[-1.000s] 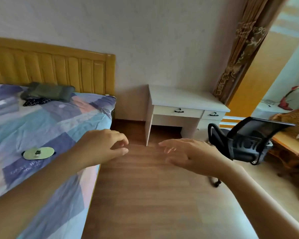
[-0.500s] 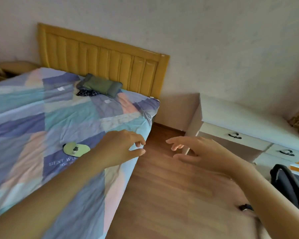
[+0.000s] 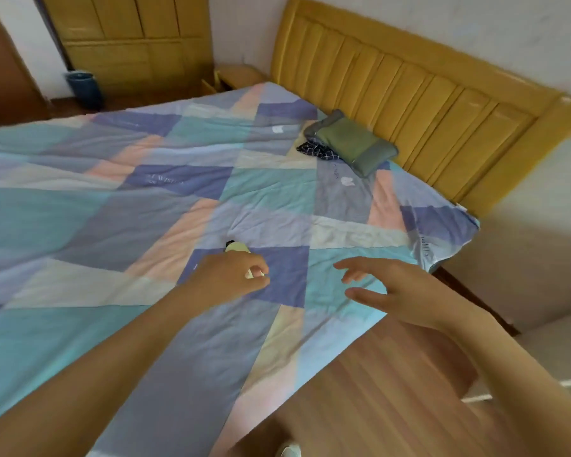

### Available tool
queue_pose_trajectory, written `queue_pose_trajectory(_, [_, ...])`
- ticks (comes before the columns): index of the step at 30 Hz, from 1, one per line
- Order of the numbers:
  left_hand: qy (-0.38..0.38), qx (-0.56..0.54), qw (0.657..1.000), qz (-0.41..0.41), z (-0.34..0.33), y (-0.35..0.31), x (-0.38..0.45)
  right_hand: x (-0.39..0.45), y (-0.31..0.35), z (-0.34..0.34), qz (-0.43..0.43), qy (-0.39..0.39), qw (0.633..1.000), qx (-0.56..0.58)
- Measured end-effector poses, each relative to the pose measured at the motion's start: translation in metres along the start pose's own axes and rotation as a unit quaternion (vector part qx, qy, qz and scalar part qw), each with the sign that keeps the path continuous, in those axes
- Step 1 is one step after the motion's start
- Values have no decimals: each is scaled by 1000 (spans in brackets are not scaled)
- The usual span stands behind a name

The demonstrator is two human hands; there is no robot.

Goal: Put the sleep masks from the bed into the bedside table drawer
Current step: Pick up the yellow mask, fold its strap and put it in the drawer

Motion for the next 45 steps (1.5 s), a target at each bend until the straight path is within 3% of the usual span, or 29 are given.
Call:
queue_pose_trajectory(6, [-2,-30,993,111,-15,66,46,106,-38,-38,54,70,996,12])
queue_pose_trajectory(10, [2,-132,974,184,-29,108,77,179,-46,-66,71,132,987,58])
queue_pose_trajectory(17, [-52,-371,868,325,-59,191,157,306,-63,-135,-1,194,955,224])
queue_pose_trajectory(23, [-84,-454,792,399,-106,264,209,386,-76,-233,-36,246,946,206])
queue_pose_trajectory(29, [-50,-459,766,447,-168,320,234,437,-81,-311,10,316,943,101])
queue_pose_trajectory(33, [-105,-523,676,508,-184,341,245,470,-80,-340,-12,287,943,167])
queue_pose_trajectory(35, [-141,-542,650,514,-187,349,249,484,-81,-351,-48,272,934,227])
queue_pose_trajectory(37, [-166,-540,650,508,-189,355,253,493,-80,-356,-82,271,921,267])
queue_pose_trajectory(39, [-177,-528,672,488,-187,355,255,495,-80,-357,-86,265,923,264])
queue_pose_trajectory(43, [-222,-420,782,404,-169,342,260,491,-80,-338,28,196,973,120])
queue_pose_trajectory(45, [-241,-369,820,365,-154,330,262,490,-78,-321,66,167,981,67])
Point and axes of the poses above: each hand's wrist, its own x-axis towards the middle knuckle, its own z-axis out of the back of the hand, y = z × x, the point moved 5 cm from there along x, towards the middle knuckle, and after that the axes turned 14 degrees about -x, right-handed, at the moved point
